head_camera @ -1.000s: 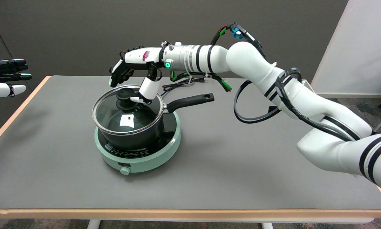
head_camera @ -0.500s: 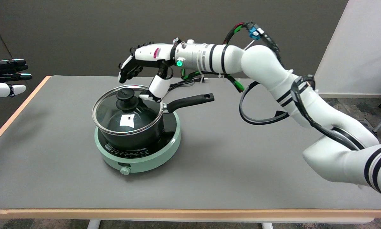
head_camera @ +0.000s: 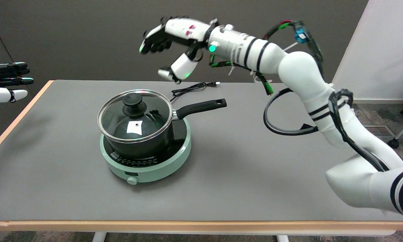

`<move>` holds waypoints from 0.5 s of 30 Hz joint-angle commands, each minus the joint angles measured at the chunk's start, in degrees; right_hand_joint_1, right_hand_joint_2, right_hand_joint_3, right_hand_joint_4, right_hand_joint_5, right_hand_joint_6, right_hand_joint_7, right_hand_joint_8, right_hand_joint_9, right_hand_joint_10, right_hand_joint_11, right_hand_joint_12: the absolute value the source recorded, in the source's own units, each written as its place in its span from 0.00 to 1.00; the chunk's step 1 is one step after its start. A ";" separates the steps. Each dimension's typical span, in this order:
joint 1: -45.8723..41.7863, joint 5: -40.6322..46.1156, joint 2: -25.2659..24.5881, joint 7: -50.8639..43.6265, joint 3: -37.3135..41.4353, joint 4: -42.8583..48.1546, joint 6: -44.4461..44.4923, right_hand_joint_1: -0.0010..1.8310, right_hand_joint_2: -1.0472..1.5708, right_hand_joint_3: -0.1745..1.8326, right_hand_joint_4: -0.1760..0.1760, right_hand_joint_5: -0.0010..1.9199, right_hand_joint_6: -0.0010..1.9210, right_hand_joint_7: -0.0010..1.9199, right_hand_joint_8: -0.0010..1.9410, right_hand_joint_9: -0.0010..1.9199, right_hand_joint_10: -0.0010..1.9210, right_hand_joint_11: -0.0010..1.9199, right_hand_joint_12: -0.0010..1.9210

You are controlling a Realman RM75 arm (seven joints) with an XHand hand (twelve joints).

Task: Place the pot lid onto the pot.

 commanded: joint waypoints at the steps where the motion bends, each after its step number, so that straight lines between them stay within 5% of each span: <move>1: -16.64 -2.09 1.25 0.42 17.69 12.62 19.79 0.52 0.60 0.59 0.75 0.33 0.19 0.38 0.12 0.32 0.27 0.22 0.53; 15: -39.64 -2.09 1.22 0.36 31.62 20.21 42.85 0.51 0.61 0.56 0.80 0.34 0.20 0.40 0.13 0.34 0.27 0.24 0.59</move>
